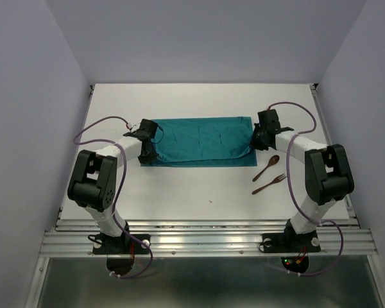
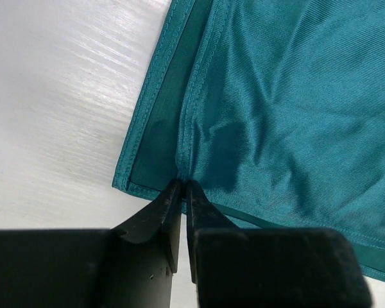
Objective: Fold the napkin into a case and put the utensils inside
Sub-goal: Smooth out the rectangle-folded napkin at the center of the board.
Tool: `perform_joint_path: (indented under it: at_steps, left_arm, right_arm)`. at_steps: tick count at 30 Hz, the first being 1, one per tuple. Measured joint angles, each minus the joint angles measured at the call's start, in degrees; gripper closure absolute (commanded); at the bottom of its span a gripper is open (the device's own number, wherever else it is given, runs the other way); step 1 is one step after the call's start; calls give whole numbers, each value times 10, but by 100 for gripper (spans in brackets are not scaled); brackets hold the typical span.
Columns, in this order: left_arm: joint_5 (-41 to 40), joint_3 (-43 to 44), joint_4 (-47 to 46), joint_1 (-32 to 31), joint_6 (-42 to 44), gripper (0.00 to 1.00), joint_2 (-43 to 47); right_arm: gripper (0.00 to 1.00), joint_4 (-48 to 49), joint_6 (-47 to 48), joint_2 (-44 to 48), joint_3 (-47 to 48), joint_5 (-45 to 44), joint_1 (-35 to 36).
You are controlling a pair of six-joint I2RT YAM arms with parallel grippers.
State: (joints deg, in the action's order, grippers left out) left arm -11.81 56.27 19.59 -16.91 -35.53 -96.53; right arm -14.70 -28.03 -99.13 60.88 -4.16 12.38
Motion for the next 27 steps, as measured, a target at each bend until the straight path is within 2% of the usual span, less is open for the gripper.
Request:
perform_joint_path:
  at_steps: [4, 6, 17, 27]
  left_arm:
    - [5, 0, -1, 0, 0, 97, 0]
    - [9, 0, 0, 0, 0, 100, 0]
    - [42, 68, 46, 9, 10, 100, 14]
    - [76, 235, 74, 72, 54, 100, -2]
  right_arm:
    - [97, 0, 2, 3, -7, -1, 0]
    - [96, -1, 3, 5, -12, -2, 0]
    - [96, -7, 14, 39, -12, 1, 0]
    - [97, -18, 32, 37, 114, 1, 0]
